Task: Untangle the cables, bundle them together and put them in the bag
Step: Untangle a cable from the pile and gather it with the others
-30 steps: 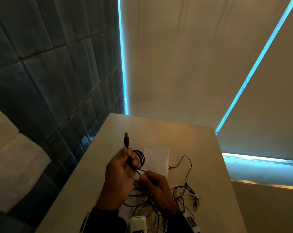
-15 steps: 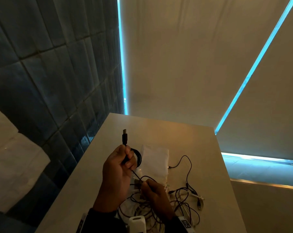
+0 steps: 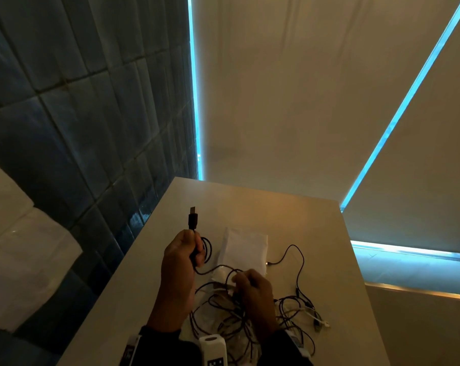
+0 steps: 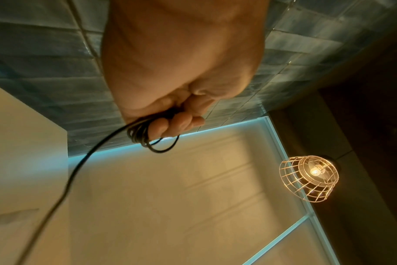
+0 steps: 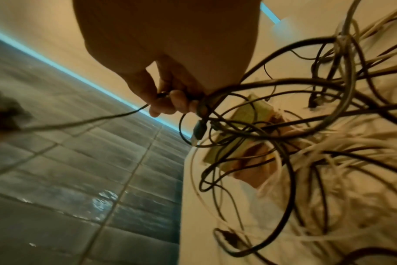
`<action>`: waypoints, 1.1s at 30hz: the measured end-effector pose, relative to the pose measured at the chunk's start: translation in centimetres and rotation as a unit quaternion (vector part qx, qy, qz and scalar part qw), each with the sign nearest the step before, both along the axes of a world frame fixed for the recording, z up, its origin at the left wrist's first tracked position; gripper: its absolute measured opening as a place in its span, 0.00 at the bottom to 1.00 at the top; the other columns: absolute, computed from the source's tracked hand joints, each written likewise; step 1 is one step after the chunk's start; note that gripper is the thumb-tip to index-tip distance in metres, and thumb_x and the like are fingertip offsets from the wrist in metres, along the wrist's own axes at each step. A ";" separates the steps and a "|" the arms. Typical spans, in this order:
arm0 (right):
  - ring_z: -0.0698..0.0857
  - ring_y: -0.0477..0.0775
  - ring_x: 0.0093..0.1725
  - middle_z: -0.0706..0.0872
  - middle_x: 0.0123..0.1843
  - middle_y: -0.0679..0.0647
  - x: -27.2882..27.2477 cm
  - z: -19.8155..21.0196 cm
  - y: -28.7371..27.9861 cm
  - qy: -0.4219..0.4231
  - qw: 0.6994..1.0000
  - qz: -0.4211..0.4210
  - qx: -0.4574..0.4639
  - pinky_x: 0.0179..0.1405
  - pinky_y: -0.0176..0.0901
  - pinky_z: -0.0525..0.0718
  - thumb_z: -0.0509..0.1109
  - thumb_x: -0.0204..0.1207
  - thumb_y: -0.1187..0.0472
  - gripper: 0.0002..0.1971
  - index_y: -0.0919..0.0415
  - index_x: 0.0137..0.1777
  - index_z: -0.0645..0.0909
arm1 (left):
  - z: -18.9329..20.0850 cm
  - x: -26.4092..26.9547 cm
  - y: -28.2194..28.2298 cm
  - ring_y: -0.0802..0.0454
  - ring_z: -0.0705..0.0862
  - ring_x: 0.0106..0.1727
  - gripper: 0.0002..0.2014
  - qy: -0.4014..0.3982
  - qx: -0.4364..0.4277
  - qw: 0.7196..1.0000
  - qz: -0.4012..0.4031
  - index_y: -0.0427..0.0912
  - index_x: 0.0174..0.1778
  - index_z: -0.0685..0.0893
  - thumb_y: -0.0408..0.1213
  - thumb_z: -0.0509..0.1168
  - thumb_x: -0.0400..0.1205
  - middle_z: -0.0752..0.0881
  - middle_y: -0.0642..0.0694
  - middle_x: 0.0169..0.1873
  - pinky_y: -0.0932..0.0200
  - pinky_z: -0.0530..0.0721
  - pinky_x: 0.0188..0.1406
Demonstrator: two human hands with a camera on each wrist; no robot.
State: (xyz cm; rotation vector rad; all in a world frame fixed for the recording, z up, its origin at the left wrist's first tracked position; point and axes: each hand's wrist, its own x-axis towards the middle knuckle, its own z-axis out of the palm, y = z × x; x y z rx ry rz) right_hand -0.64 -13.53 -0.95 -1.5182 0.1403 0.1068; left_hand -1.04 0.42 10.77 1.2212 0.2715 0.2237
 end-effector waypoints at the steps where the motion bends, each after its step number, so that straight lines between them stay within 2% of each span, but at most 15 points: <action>1: 0.77 0.54 0.31 0.77 0.29 0.57 0.0 0.8 -0.1 -0.005 1.000 -0.003 0.023 0.31 0.40 0.83 0.67 0.79 0.67 0.10 0.75 0.39 0.79 | -0.1 0.0 -0.1 0.54 0.66 0.24 0.18 0.007 0.022 1.000 0.001 0.38 0.32 0.72 0.34 0.50 0.88 0.71 0.48 0.22 0.59 0.64 0.28; 4: 0.76 0.50 0.29 0.75 0.27 0.55 0.1 3.3 0.1 -0.037 0.997 -0.006 0.071 0.35 0.39 0.85 0.67 0.78 0.69 0.10 0.79 0.40 0.77 | -0.4 0.0 -0.7 0.51 0.66 0.26 0.18 0.028 0.066 0.997 -0.012 0.36 0.31 0.71 0.34 0.50 0.88 0.70 0.44 0.23 0.59 0.66 0.29; 7: 0.76 0.45 0.26 0.77 0.26 0.51 -0.2 5.4 0.6 -0.101 0.993 -0.007 0.061 0.31 0.35 0.81 0.67 0.79 0.70 0.09 0.78 0.41 0.78 | -0.6 0.1 -1.2 0.49 0.70 0.27 0.20 0.050 0.091 0.994 -0.023 0.35 0.31 0.73 0.34 0.49 0.89 0.74 0.41 0.24 0.59 0.70 0.30; 10: 0.76 0.48 0.30 0.78 0.29 0.52 -0.6 6.6 1.1 -0.137 0.988 0.009 0.067 0.32 0.39 0.80 0.67 0.80 0.68 0.08 0.73 0.42 0.79 | -0.8 0.3 -1.4 0.45 0.76 0.33 0.20 0.074 0.112 0.990 -0.031 0.37 0.31 0.75 0.34 0.50 0.88 0.80 0.40 0.27 0.52 0.73 0.39; 12: 0.77 0.50 0.32 0.80 0.31 0.53 -0.8 7.0 1.3 -0.156 0.985 0.028 0.070 0.33 0.44 0.79 0.67 0.80 0.66 0.06 0.68 0.42 0.80 | -0.9 0.4 -1.4 0.44 0.77 0.36 0.19 0.093 0.112 0.989 -0.035 0.38 0.31 0.75 0.35 0.51 0.88 0.81 0.40 0.31 0.53 0.75 0.41; 14: 0.80 0.51 0.34 0.84 0.33 0.54 -1.0 7.1 1.5 -0.174 0.981 0.054 0.067 0.35 0.44 0.80 0.68 0.80 0.66 0.06 0.65 0.42 0.82 | -0.9 0.4 -1.5 0.43 0.78 0.38 0.18 0.106 0.086 0.990 -0.039 0.38 0.32 0.75 0.35 0.52 0.88 0.81 0.39 0.34 0.52 0.77 0.44; 15: 0.82 0.53 0.35 0.86 0.36 0.57 -1.0 6.9 1.6 -0.180 0.979 0.067 0.067 0.36 0.43 0.81 0.68 0.80 0.66 0.05 0.65 0.43 0.82 | -0.7 0.4 -1.5 0.42 0.79 0.40 0.17 0.108 0.054 0.992 -0.043 0.38 0.32 0.75 0.35 0.52 0.88 0.82 0.38 0.35 0.50 0.78 0.45; 17: 0.81 0.55 0.37 0.84 0.38 0.65 -1.1 6.4 1.7 -0.182 0.977 0.085 0.067 0.38 0.46 0.81 0.69 0.79 0.64 0.06 0.66 0.43 0.81 | -0.3 0.2 -1.4 0.40 0.82 0.42 0.17 0.102 -0.041 0.992 -0.059 0.37 0.34 0.77 0.35 0.52 0.87 0.85 0.37 0.37 0.48 0.79 0.47; 18: 0.79 0.54 0.36 0.83 0.37 0.66 -1.0 6.0 1.7 -0.176 0.978 0.088 0.068 0.38 0.47 0.80 0.70 0.77 0.61 0.07 0.65 0.42 0.81 | -0.2 0.1 -1.4 0.40 0.83 0.42 0.18 0.091 -0.092 0.989 -0.068 0.37 0.34 0.78 0.35 0.52 0.87 0.86 0.36 0.37 0.48 0.79 0.47; 21: 0.78 0.52 0.33 0.81 0.31 0.56 -0.7 5.2 1.3 -0.160 0.981 0.097 0.052 0.36 0.49 0.76 0.71 0.75 0.55 0.08 0.59 0.39 0.83 | 0.2 0.0 -1.1 0.42 0.82 0.40 0.15 0.054 -0.198 0.975 -0.078 0.38 0.36 0.74 0.36 0.51 0.87 0.84 0.36 0.38 0.50 0.78 0.46; 24: 0.77 0.50 0.31 0.81 0.30 0.53 -0.6 4.5 1.0 -0.155 0.981 0.107 0.038 0.34 0.48 0.75 0.71 0.75 0.52 0.10 0.55 0.36 0.84 | 0.2 0.0 -1.4 0.47 0.78 0.34 0.13 0.029 -0.212 0.975 -0.066 0.37 0.36 0.73 0.35 0.52 0.86 0.82 0.40 0.32 0.52 0.75 0.41; 26: 0.78 0.48 0.30 0.81 0.29 0.52 -0.7 3.8 1.1 -0.159 0.981 0.113 0.022 0.32 0.44 0.75 0.69 0.77 0.52 0.12 0.53 0.33 0.84 | 0.3 -0.1 -1.6 0.51 0.74 0.28 0.13 0.015 -0.208 0.976 -0.061 0.38 0.35 0.72 0.35 0.52 0.86 0.79 0.43 0.30 0.54 0.71 0.37; 30: 0.79 0.43 0.29 0.81 0.27 0.48 -0.7 2.2 0.8 -0.144 0.982 0.120 0.015 0.32 0.35 0.76 0.66 0.81 0.58 0.14 0.55 0.32 0.82 | 0.6 -0.2 -1.4 0.54 0.68 0.25 0.14 -0.012 -0.191 0.980 -0.057 0.39 0.34 0.71 0.34 0.51 0.87 0.73 0.45 0.29 0.56 0.65 0.34; 33: 0.75 0.45 0.29 0.78 0.27 0.48 -0.8 0.6 0.5 -0.119 0.986 0.114 0.003 0.32 0.39 0.74 0.67 0.79 0.52 0.15 0.55 0.31 0.80 | 1.0 -0.3 -1.1 0.55 0.67 0.25 0.15 -0.026 -0.186 0.980 -0.059 0.39 0.33 0.71 0.34 0.50 0.87 0.72 0.46 0.29 0.57 0.64 0.33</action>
